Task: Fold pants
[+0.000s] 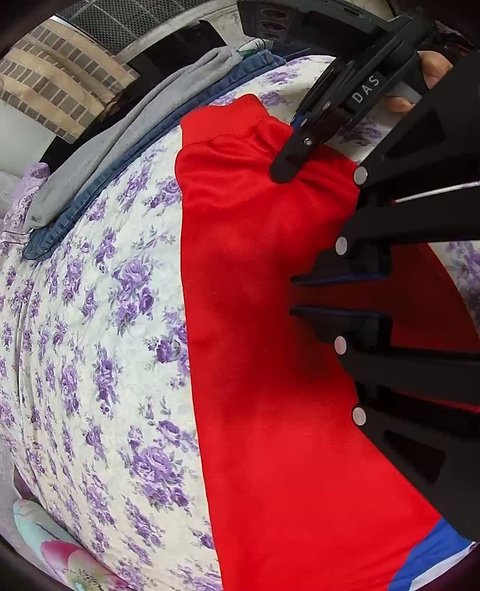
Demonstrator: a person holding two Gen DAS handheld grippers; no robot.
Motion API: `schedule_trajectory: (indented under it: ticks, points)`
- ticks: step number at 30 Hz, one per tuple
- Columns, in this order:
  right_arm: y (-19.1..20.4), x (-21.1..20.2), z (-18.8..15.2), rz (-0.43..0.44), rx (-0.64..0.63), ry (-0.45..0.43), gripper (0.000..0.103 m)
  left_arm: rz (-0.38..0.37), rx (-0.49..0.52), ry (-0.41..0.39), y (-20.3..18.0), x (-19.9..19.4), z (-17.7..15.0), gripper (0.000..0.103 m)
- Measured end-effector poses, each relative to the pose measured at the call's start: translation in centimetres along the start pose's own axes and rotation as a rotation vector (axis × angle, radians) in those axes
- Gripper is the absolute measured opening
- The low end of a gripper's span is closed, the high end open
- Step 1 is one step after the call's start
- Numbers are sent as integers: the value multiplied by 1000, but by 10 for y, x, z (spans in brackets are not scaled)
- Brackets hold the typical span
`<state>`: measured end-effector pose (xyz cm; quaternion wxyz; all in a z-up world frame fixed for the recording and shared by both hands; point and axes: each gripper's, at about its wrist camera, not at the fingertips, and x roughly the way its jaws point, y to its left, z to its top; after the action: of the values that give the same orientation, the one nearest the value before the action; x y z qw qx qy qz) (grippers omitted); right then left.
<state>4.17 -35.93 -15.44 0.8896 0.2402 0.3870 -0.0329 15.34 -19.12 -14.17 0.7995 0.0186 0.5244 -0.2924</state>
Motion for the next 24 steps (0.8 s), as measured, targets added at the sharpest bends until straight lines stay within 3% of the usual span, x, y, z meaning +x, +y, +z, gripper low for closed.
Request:
schedule_trajectory:
  ticks: [8, 12, 15, 18, 20, 21, 24]
  points:
    - [2, 0, 1, -28, 22, 10, 27, -14, 17, -1, 3, -5, -5, 10]
    - [3, 1, 2, -36, 19, 19, 27, -22, -3, -5, 22, -26, -14, 10]
    - [1, 1, 3, -29, 26, 22, 27, 21, -55, -84, 69, -69, -33, 11]
    - [-2, 0, 4, -7, 52, 26, 27, 248, -150, -198, 139, -122, -63, 30]
    - [-5, -1, 4, 4, 72, 25, 27, 372, -222, -217, 183, -146, -80, 34]
    - [-3, -3, 4, 2, 71, 22, 26, 383, -296, -217, 218, -159, -91, 33]
    - [11, -11, 12, -52, 23, 18, 22, 334, -398, -209, 271, -166, -107, 29]
